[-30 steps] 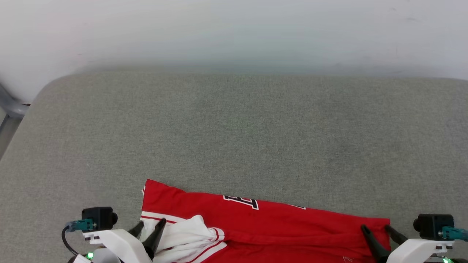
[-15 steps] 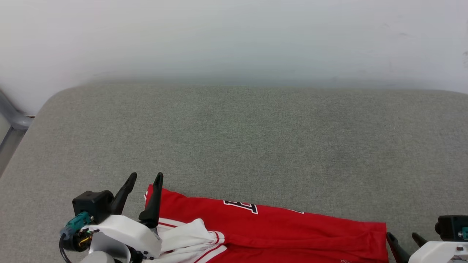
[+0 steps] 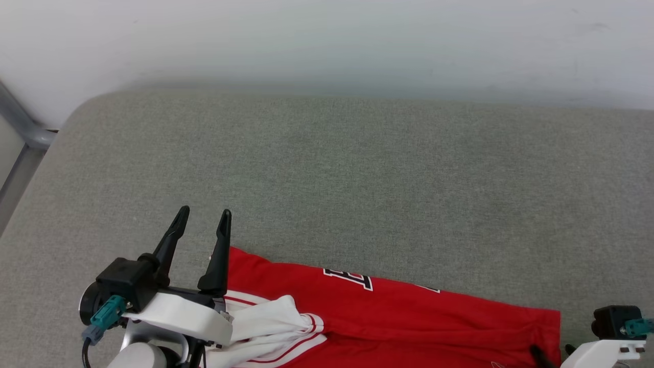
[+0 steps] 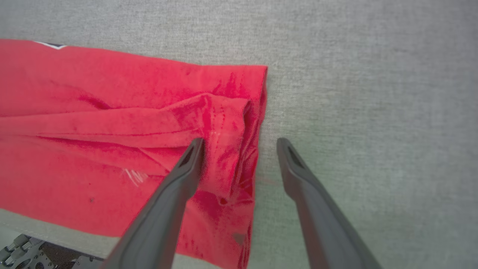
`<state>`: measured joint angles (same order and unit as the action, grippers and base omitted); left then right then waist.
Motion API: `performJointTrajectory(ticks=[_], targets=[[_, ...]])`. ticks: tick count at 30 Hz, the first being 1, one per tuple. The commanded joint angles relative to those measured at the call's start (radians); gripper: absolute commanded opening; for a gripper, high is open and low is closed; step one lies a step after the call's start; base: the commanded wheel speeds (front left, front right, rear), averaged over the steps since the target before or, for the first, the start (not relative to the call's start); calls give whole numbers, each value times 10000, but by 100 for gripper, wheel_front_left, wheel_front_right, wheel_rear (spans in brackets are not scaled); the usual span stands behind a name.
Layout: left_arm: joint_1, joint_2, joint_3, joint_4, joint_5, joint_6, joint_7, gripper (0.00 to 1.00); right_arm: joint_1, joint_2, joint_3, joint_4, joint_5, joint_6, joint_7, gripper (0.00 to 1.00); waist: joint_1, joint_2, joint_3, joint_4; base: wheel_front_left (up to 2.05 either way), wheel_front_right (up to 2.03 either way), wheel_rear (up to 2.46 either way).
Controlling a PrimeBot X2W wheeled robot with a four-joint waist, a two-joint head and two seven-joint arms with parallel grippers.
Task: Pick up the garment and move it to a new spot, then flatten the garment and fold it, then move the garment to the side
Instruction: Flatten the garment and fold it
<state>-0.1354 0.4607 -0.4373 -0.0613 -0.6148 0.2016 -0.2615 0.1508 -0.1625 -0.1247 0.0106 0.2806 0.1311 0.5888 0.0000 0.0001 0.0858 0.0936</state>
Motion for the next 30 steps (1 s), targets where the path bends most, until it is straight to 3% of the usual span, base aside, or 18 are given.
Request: performJointTrajectory(ticks=[1,7,8,9,11,21,30], targets=[[63,-66,60,-56,74,-67,-45,100,-142,68,26,108,92,-6,30,100,0,-1,158,81,0,0,0],[-3,-225,102,50,242,-264,-45,100,-337,298,465,888,382,-3,538,100,0,-1,519,194,0,0,0],[-1,-255,105,105,239,-305,-45,100,-355,334,546,1003,430,1,638,94,0,-1,540,203,0,0,0],[-9,-278,120,151,250,-340,-45,100,-385,365,604,1085,529,9,685,44,0,-1,552,210,0,0,0],[3,-343,131,258,276,-409,-45,100,-482,372,663,1169,589,9,685,0,0,-1,534,210,0,0,0],[348,-286,223,406,515,-302,-46,100,-884,-111,569,804,802,-6,744,0,0,-1,-55,-164,0,0,0],[761,-205,224,321,526,-9,44,100,-1130,-544,-386,768,917,-9,1141,0,0,-1,-498,-596,0,0,0]])
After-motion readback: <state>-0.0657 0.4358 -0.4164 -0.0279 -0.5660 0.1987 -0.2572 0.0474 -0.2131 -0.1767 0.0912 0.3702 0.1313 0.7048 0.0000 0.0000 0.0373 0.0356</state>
